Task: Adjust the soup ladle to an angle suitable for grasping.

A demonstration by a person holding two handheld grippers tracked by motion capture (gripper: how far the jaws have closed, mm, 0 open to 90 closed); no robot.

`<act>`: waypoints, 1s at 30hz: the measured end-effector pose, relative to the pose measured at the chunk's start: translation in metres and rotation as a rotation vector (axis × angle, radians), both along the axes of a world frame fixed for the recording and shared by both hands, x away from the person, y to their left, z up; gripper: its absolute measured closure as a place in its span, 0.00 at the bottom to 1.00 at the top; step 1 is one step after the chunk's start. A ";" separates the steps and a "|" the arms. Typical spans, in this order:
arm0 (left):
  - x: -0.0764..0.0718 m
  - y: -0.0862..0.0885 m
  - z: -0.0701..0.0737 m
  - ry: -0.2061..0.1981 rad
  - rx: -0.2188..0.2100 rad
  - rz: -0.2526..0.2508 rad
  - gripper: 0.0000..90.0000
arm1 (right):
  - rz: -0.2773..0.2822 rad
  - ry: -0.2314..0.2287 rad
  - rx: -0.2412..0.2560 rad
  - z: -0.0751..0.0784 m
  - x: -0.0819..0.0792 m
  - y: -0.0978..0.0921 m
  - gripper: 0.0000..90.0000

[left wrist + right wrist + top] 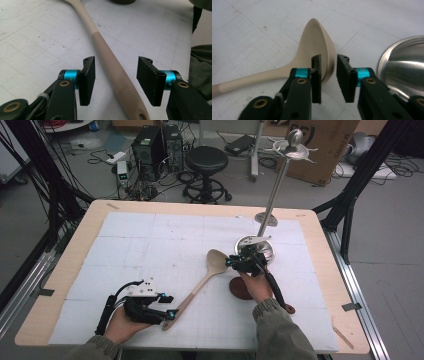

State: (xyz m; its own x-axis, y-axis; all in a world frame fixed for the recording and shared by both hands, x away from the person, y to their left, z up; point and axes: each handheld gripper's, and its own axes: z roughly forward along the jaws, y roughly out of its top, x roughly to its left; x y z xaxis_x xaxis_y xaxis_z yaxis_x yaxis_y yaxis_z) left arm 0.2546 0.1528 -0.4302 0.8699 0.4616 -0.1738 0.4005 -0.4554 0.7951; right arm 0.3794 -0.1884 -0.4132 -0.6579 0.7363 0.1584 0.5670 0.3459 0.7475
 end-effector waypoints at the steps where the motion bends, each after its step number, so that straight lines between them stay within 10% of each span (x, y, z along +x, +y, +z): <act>1: 0.000 -0.001 -0.001 0.003 0.001 0.001 0.55 | 0.003 -0.004 0.007 0.002 -0.002 -0.001 0.76; 17: -0.007 -0.026 -0.016 -0.018 0.109 -0.019 0.51 | 0.079 -0.069 0.043 0.020 -0.051 -0.027 0.58; 30: -0.006 -0.025 -0.012 -0.020 0.148 0.051 0.67 | 0.094 -0.076 0.065 0.009 -0.066 -0.034 0.55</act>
State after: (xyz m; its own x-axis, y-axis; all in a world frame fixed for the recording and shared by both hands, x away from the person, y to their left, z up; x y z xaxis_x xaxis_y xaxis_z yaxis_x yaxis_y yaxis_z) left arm 0.2488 0.1277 -0.4426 0.8473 0.5245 -0.0834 0.4108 -0.5478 0.7287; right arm 0.3133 -0.2221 -0.4039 -0.7357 0.6603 0.1509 0.4750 0.3441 0.8099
